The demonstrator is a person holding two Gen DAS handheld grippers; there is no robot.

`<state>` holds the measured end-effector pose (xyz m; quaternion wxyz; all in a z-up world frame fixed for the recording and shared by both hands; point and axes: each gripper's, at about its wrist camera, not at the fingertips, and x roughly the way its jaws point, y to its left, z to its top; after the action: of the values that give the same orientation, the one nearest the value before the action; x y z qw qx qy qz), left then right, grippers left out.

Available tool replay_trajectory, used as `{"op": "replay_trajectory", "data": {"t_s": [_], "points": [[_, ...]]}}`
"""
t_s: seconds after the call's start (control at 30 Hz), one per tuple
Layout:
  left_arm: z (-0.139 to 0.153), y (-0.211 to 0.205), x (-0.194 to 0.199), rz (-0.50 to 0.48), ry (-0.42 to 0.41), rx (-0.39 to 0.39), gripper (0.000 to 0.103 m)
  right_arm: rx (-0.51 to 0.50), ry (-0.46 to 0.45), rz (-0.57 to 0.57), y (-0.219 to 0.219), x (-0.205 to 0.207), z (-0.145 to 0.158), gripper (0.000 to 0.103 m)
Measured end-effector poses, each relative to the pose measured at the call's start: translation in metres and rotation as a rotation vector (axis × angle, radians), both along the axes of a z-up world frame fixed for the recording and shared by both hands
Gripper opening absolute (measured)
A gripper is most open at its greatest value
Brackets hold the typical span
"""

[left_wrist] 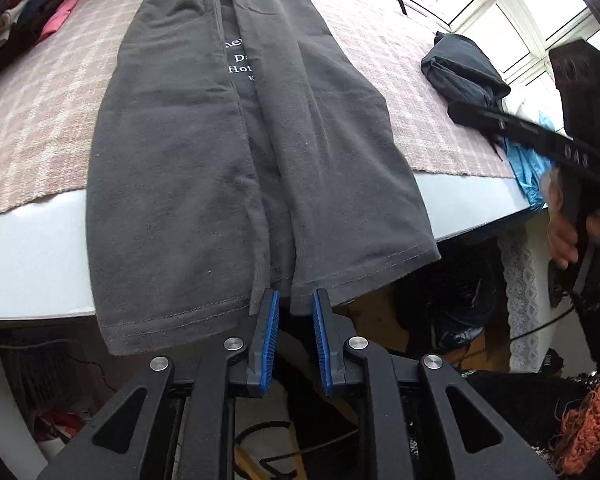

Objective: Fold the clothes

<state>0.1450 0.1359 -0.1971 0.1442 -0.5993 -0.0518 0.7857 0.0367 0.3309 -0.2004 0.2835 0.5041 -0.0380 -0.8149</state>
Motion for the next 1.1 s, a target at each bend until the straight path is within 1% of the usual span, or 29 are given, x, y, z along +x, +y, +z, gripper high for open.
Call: {"op": "replay_trajectory", "data": {"t_s": [0.03,0.07,0.1,0.17,0.23,0.3,0.33,0.43,0.47,0.5,0.53,0.57,0.6,0.63,0.67,0.7,0.73,0.77,0.8,0.83,0.87,0.9,0.93,0.97,1.0,1.07,1.1], "points": [[0.009,0.005,0.007,-0.016,0.025,-0.026,0.018,-0.005,-0.033,-0.020,-0.001,-0.018,-0.005,0.037],[0.018,0.013,0.012,-0.041,0.055,-0.025,0.022,-0.016,-0.073,-0.032,-0.002,-0.035,-0.011,0.037],[0.025,0.025,0.015,-0.068,0.079,-0.023,0.029,-0.031,-0.117,-0.047,-0.003,-0.050,-0.019,0.037],[0.032,0.054,0.013,-0.137,0.114,-0.032,0.030,-0.067,-0.195,-0.070,-0.004,-0.069,-0.034,0.037],[0.034,0.082,0.004,-0.206,0.151,-0.044,0.030,-0.072,-0.225,-0.073,-0.007,-0.077,-0.043,0.037],[0.028,0.107,-0.010,-0.237,0.158,-0.048,0.031,-0.071,-0.246,-0.070,-0.009,-0.081,-0.050,0.037],[0.021,0.113,-0.017,-0.231,0.150,-0.059,0.031,-0.069,-0.253,-0.065,-0.011,-0.083,-0.052,0.037],[-0.002,0.121,-0.038,-0.197,0.115,-0.112,0.031,-0.049,-0.232,-0.033,-0.019,-0.086,-0.051,0.037],[-0.006,0.121,-0.042,-0.189,0.123,-0.108,0.028,-0.053,-0.228,-0.017,-0.021,-0.085,-0.050,0.036],[-0.006,0.119,-0.043,-0.190,0.137,-0.084,0.019,-0.049,-0.222,-0.001,-0.023,-0.086,-0.050,0.022],[-0.006,0.117,-0.044,-0.194,0.133,-0.064,0.009,-0.036,-0.217,0.011,-0.025,-0.086,-0.050,0.003],[-0.006,0.114,-0.044,-0.197,0.128,-0.052,0.003,-0.023,-0.214,0.022,-0.026,-0.086,-0.050,0.003],[-0.005,0.112,-0.044,-0.201,0.122,-0.040,0.002,-0.011,-0.211,0.033,-0.027,-0.086,-0.049,0.003],[-0.002,0.108,-0.044,-0.201,0.117,-0.001,0.002,0.003,-0.198,0.036,-0.025,-0.085,-0.046,0.003],[0.005,0.103,-0.043,-0.197,0.125,0.070,0.002,0.019,-0.175,0.033,-0.021,-0.084,-0.041,0.003],[0.013,0.098,-0.040,-0.191,0.145,0.134,0.002,0.034,-0.153,0.030,-0.017,-0.083,-0.036,0.003],[0.014,0.096,-0.039,-0.192,0.144,0.149,0.002,0.050,-0.130,0.027,-0.013,-0.082,-0.031,0.004],[0.011,0.098,-0.039,-0.202,0.122,0.133,0.002,0.080,-0.130,0.030,-0.011,-0.082,-0.031,0.006],[0.007,0.100,-0.040,-0.212,0.101,0.116,0.002,0.126,-0.155,0.039,-0.012,-0.084,-0.036,0.006],[0.003,0.101,-0.039,-0.223,0.077,0.104,0.002,0.141,-0.168,0.039,-0.010,-0.087,-0.038,0.011],[0.000,0.102,-0.039,-0.233,0.054,0.101,0.002,0.122,-0.171,0.030,-0.007,-0.091,-0.037,0.014],[0.001,0.101,-0.039,-0.234,0.042,0.106,0.002,0.104,-0.174,0.022,-0.003,-0.095,-0.035,0.020],[0.005,0.099,-0.037,-0.229,0.038,0.114,0.002,0.084,-0.170,0.008,0.001,-0.100,-0.032,0.029],[0.012,0.098,-0.036,-0.225,0.037,0.124,0.002,0.064,-0.164,-0.002,0.003,-0.109,-0.028,0.032],[0.020,0.098,-0.036,-0.225,0.054,0.122,0.004,0.045,-0.161,0.000,0.004,-0.119,-0.024,0.036],[0.028,0.102,-0.045,-0.234,0.113,0.084,0.012,0.006,-0.175,0.000,0.002,-0.140,-0.022,0.036],[0.028,0.104,-0.052,-0.234,0.126,0.070,0.013,-0.002,-0.192,0.003,0.000,-0.150,-0.023,0.036]]}}
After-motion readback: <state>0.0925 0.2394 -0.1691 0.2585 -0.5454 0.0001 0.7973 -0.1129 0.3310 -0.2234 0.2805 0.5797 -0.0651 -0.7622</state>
